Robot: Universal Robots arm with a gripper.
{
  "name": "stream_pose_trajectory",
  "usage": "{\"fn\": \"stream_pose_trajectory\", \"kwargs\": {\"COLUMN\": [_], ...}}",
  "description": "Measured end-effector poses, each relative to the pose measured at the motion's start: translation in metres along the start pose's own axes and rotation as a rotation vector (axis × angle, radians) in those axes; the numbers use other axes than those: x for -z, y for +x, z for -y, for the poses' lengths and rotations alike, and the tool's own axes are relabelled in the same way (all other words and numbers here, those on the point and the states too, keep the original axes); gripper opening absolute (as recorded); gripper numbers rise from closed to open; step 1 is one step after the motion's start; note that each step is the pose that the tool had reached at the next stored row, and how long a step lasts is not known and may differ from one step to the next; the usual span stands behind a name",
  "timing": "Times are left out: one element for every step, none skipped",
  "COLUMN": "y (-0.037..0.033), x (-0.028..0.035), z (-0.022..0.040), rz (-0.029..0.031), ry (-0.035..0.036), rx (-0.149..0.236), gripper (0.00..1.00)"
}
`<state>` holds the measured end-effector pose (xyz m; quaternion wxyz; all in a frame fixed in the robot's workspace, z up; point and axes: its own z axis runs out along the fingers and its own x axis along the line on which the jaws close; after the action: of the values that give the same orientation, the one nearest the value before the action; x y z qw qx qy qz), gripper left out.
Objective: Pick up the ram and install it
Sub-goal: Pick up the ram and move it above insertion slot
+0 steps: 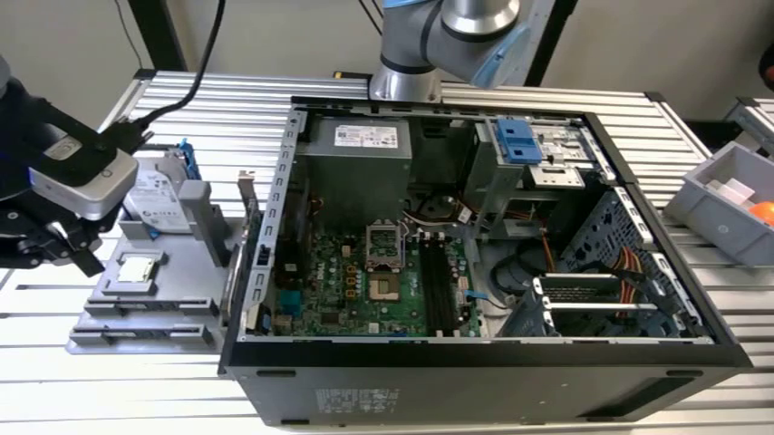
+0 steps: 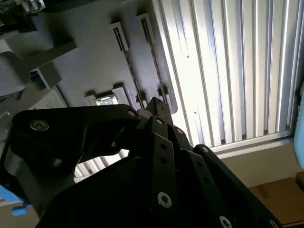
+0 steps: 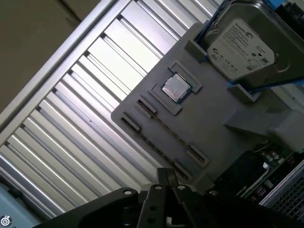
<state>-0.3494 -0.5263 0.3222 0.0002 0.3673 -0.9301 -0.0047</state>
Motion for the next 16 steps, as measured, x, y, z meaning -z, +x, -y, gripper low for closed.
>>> {"fn": "stream_pose_trajectory", "kwargs": {"y": [0.0000, -0.0001, -0.0001, -0.0001, -0.0001, -0.0002, -0.0002, -0.0002, -0.0002, -0.0002, -0.0003, -0.0003, -0.0003, -0.0003, -0.0004, -0.0004], "x": [0.0000, 0.0000, 0.0000, 0.0000, 0.0000, 0.0000, 0.0000, 0.0000, 0.0000, 0.0000, 0.0000, 0.0000, 0.0000, 0.0000, 0.0000, 0.0000], "z": [0.0000, -0.0001, -0.0001, -0.0001, -0.0001, -0.0002, -0.0002, -0.0002, -0.0002, -0.0003, -0.0003, -0.0003, -0.0003, -0.0004, -0.0004, -0.0004], "rz": [-0.0001, -0.0002, -0.0002, -0.0004, -0.0004, -0.0005, -0.0006, -0.0007, -0.0007, -0.0008, -0.0010, -0.0010, -0.0011, -0.0013, -0.0013, -0.0014], "ry": [0.0000, -0.0001, -0.0001, -0.0001, -0.0002, -0.0002, -0.0002, -0.0003, -0.0003, -0.0003, -0.0003, -0.0004, -0.0004, -0.0005, -0.0005, -0.0005], "rx": [0.009, 0.020, 0.028, 0.038, 0.047, 0.057, 0.067, 0.076, 0.087, 0.096, 0.108, 0.118, 0.129, 0.140, 0.152, 0.163], "gripper": [0.00, 0.00, 0.00, 0.00, 0.00, 0.00, 0.00, 0.00, 0.00, 0.00, 0.00, 0.00, 0.00, 0.00, 0.00, 0.00]}}
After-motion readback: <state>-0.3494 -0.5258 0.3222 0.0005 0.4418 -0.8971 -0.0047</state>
